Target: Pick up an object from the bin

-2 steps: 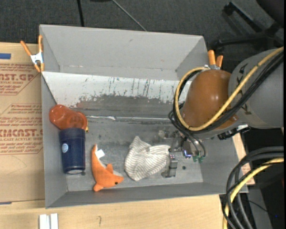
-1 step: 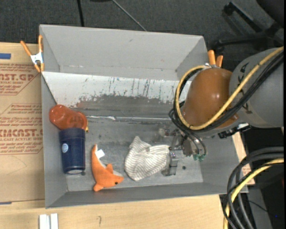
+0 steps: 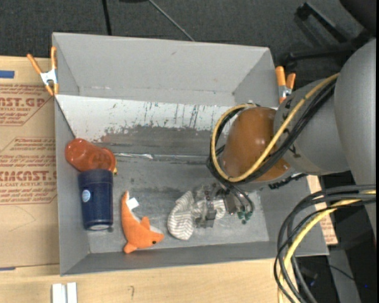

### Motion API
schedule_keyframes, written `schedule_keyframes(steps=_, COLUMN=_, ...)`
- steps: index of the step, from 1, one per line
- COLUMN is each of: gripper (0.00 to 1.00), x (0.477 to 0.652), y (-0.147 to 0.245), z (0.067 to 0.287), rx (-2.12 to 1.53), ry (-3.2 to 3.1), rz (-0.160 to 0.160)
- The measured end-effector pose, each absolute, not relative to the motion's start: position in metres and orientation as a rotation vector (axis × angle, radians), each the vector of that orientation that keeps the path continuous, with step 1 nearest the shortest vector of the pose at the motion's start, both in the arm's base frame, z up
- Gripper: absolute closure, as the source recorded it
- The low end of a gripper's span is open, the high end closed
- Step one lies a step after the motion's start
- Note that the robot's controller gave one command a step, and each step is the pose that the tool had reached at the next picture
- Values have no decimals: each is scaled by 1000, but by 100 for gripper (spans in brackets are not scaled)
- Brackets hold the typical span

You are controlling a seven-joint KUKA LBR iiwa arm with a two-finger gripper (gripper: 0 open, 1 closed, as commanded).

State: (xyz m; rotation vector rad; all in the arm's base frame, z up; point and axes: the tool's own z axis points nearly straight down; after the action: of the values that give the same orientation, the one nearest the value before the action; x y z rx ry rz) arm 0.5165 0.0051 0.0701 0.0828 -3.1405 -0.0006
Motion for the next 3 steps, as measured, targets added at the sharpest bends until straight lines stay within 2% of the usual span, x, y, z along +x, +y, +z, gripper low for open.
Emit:
schedule_keyframes(steps=1, gripper=100, x=517, y=5, z=70, rx=83, ry=-3140, rz=-1)
schedule_keyframes(steps=2, gripper=100, x=536, y=-5, z=192, rx=87, ry=-3143, rz=0)
schedule_keyframes(steps=3, gripper=100, x=536, y=-5, z=192, rx=87, ry=-3142, rz=0)
